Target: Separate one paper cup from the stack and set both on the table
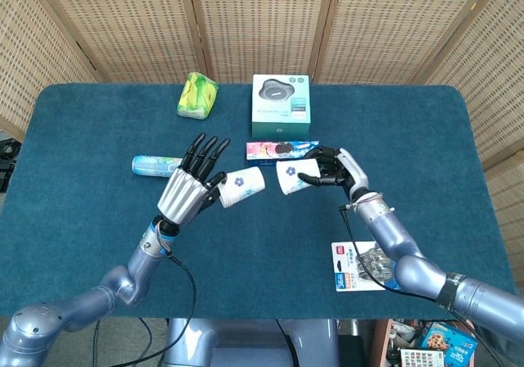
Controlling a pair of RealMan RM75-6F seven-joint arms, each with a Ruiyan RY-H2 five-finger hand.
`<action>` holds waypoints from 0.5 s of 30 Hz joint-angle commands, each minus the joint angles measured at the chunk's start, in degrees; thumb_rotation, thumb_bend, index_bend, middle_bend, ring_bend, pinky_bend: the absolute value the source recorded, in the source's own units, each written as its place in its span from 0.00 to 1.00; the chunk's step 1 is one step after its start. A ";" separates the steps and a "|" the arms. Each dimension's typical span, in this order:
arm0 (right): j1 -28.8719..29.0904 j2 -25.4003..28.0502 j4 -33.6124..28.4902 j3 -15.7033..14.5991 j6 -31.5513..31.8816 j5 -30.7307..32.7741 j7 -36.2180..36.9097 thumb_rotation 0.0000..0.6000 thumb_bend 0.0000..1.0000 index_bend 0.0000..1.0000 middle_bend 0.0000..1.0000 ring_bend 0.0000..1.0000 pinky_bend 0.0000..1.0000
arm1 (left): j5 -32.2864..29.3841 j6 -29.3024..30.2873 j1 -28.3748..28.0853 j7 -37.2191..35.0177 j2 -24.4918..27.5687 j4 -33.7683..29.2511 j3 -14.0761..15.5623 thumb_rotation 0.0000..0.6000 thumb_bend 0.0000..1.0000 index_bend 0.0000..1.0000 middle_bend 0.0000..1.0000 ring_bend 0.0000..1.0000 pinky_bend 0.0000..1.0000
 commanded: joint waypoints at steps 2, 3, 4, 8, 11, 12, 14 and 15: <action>-0.65 0.73 1.25 -0.19 -0.53 -0.71 0.20 1.00 0.50 0.55 0.63 0.53 0.68 | -0.55 0.57 1.25 -0.86 1.69 0.15 0.34 1.00 0.54 0.72 0.00 0.00 0.00; -0.74 0.88 1.49 -0.35 -0.53 -1.03 0.00 1.00 0.50 0.55 0.63 0.53 0.68 | -0.57 0.57 1.43 -1.00 2.07 0.15 0.47 1.00 0.54 0.72 0.00 0.00 0.00; -0.81 1.03 1.76 -0.60 -0.39 -1.48 -0.39 1.00 0.50 0.55 0.63 0.53 0.68 | -0.61 0.45 1.69 -1.09 2.58 0.21 0.67 1.00 0.54 0.72 0.00 0.00 0.00; -0.72 0.93 3.81 -4.25 3.98 -6.61 -6.95 1.00 0.50 0.55 0.63 0.53 0.68 | -1.07 -3.14 2.70 -1.66 7.11 -1.70 2.38 1.00 0.54 0.72 0.00 0.00 0.00; -0.64 -0.11 5.61 -7.81 9.36 -11.96 -13.92 1.00 0.50 0.55 0.63 0.53 0.68 | -2.74 -10.17 3.22 -1.33 13.70 -8.34 4.08 1.00 0.54 0.72 0.00 0.00 0.00; -0.67 -0.49 6.44 -9.39 11.41 -14.47 -16.91 1.00 0.50 0.55 0.63 0.53 0.68 | -3.92 -13.50 3.38 -1.19 16.77 -12.15 4.60 1.00 0.54 0.72 0.00 0.00 0.00; -0.95 -1.34 7.57 -11.41 14.34 -17.84 -20.47 1.00 0.50 0.55 0.63 0.53 0.68 | -6.68 -19.21 3.49 -0.25 22.76 -20.12 4.86 1.00 0.54 0.72 0.00 0.00 0.00; -0.94 -1.91 9.42 -13.63 16.75 -21.46 -24.71 1.00 0.50 0.55 0.63 0.53 0.68 | -9.17 -23.32 3.57 0.76 26.78 -24.62 4.95 1.00 0.54 0.72 0.00 0.00 0.00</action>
